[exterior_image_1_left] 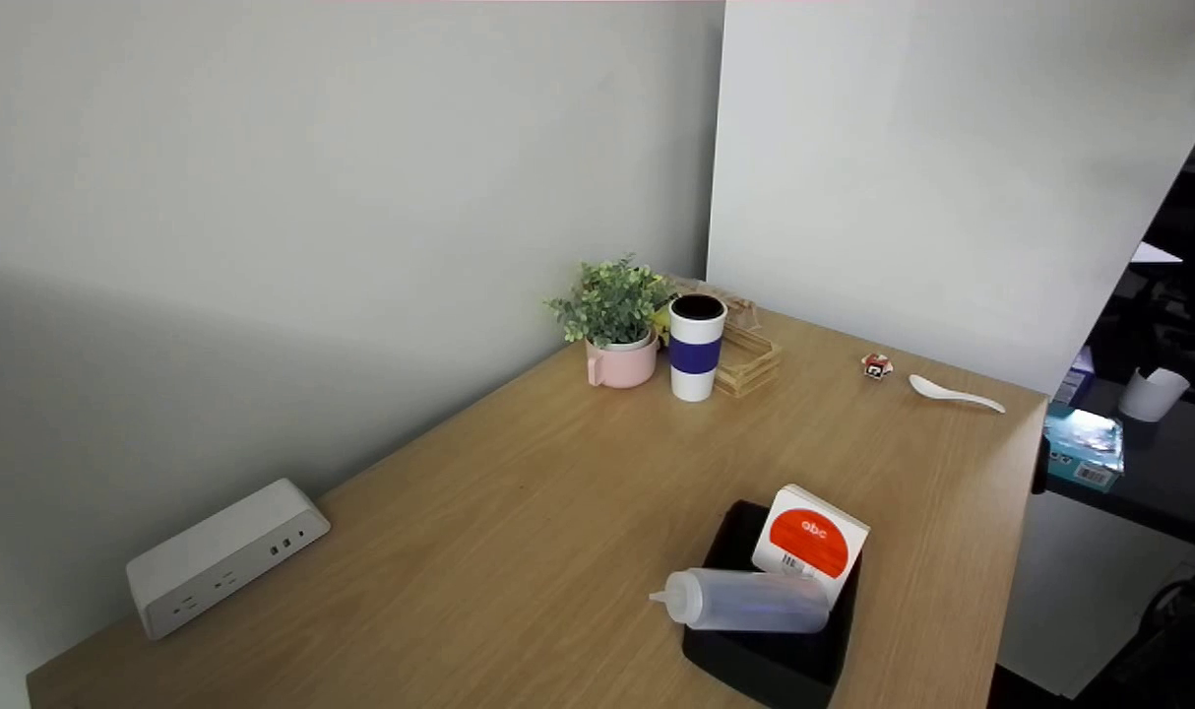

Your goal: Take the book out of the black box, take the sauce bottle out of the box

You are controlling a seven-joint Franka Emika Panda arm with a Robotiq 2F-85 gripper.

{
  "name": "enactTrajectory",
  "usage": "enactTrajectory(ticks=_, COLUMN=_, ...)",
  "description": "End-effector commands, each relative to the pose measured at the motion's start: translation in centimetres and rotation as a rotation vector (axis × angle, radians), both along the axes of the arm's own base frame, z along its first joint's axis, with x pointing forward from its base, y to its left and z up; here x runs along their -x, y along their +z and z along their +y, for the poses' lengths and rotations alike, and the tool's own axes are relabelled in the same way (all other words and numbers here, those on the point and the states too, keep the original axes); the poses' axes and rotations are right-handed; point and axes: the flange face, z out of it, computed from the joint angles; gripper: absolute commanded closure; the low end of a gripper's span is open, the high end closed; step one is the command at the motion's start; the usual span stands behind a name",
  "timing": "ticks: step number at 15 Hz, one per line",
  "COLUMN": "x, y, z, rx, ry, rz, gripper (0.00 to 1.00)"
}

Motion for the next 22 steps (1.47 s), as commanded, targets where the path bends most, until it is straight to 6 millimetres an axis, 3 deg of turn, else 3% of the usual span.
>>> enactTrajectory(ticks=1, x=-0.3, y=0.4, z=-0.1, rx=0.016, ry=0.005, rz=-0.026, gripper=0.00)
enactTrajectory(ticks=9, x=-3.0, y=2.6, z=0.8, rx=-0.024, ry=0.277, rz=-0.188, gripper=0.00)
enactTrajectory(ticks=10, x=-2.2, y=2.3, z=1.0, rx=-0.002, ry=0.198, rz=-0.174, gripper=0.00)
enactTrajectory(ticks=15, x=-2.3, y=2.6, z=0.8, rx=-0.020, ry=0.264, rz=-0.203, gripper=0.00)
enactTrajectory(ticks=19, x=-4.9, y=2.2, z=0.9, rx=-0.150, ry=0.402, rz=-0.270, gripper=0.00)
enactTrajectory(ticks=22, x=-7.7, y=0.5, z=1.7, rx=-0.281, ry=0.506, rz=-0.279, gripper=0.00)
